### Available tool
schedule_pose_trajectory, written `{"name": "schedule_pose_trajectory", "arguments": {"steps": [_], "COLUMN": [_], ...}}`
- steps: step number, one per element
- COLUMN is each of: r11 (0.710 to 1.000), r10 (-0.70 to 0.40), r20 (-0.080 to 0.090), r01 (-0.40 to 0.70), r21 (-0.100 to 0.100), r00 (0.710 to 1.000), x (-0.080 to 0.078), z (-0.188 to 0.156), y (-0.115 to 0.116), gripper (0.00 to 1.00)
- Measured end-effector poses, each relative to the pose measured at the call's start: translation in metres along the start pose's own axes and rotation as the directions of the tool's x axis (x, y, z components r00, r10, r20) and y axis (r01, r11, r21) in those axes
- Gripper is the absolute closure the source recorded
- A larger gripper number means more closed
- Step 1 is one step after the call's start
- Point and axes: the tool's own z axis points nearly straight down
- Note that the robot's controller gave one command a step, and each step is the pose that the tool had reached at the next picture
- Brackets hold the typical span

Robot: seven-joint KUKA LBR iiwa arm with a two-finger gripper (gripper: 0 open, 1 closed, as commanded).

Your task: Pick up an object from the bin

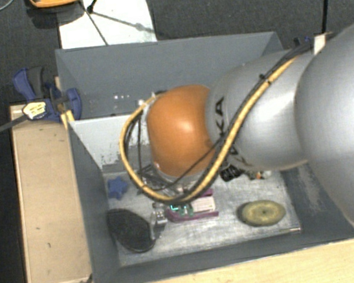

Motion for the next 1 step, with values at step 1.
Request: {"name": "schedule_pose_trajectory", "arguments": {"steps": [1], "r11": [1.000], "r10": [-0.002], "r20": [0.014], "r01": [0.002], "r21": [-0.005], "r00": [1.000], "x": [0.0299], "z": [0.0766], "y": [0.0456], "gripper": [0.00]}}
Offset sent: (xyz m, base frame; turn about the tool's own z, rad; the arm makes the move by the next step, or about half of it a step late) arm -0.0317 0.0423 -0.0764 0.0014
